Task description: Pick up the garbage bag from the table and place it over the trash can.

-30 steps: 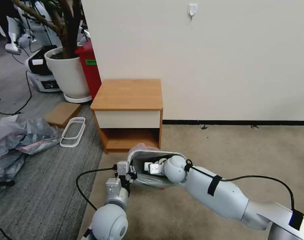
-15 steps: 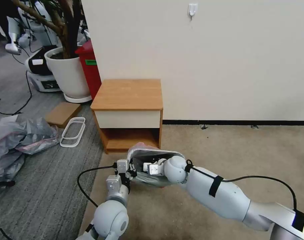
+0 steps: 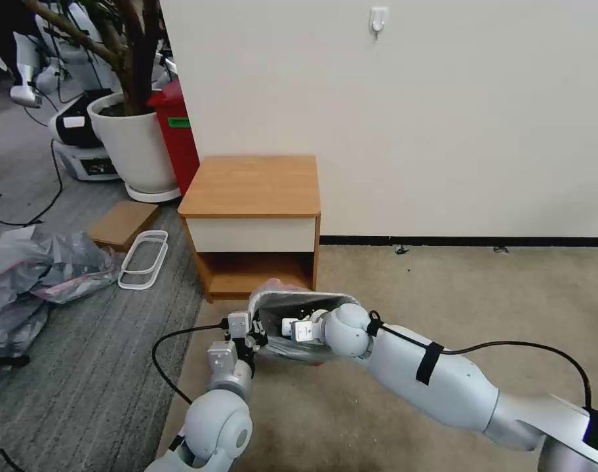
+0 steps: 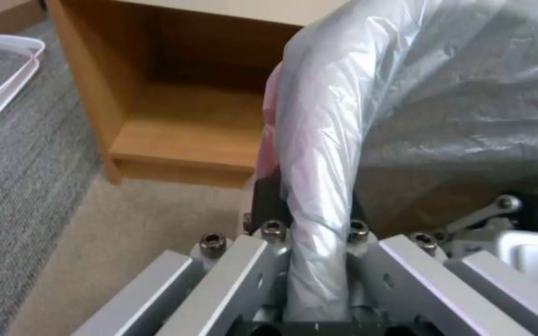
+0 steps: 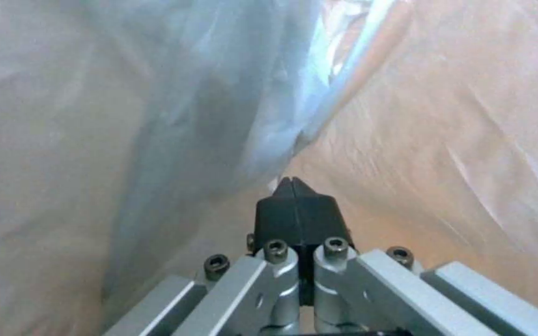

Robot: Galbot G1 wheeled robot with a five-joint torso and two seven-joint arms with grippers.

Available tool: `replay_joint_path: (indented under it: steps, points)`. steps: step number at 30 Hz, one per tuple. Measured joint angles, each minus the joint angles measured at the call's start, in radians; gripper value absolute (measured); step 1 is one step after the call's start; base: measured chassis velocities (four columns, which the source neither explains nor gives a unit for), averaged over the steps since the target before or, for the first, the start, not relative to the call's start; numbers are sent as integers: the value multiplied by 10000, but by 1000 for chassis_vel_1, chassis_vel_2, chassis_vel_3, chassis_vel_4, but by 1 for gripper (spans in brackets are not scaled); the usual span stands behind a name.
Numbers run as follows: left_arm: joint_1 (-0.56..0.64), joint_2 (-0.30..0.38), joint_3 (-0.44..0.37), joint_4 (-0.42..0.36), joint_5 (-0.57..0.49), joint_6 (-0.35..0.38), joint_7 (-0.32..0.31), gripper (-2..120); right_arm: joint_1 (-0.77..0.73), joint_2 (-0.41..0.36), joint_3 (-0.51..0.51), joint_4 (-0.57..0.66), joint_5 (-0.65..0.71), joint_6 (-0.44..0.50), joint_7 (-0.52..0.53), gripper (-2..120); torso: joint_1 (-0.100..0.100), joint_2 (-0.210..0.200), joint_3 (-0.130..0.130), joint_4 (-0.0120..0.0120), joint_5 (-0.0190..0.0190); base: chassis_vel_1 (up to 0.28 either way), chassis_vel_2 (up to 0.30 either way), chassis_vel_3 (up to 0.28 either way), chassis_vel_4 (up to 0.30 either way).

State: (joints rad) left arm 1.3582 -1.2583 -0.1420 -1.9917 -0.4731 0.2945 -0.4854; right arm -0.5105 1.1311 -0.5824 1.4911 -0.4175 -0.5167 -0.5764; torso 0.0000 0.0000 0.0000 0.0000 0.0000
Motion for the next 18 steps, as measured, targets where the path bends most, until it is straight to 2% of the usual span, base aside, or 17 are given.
replay_joint_path:
  steps: [18]
  points:
    - [-291,69,-21,576,-406,7,-37,1,624,-1321,-393,1664,1060,-47,-7,0,0,0,0,1,1,0,0,0,0]
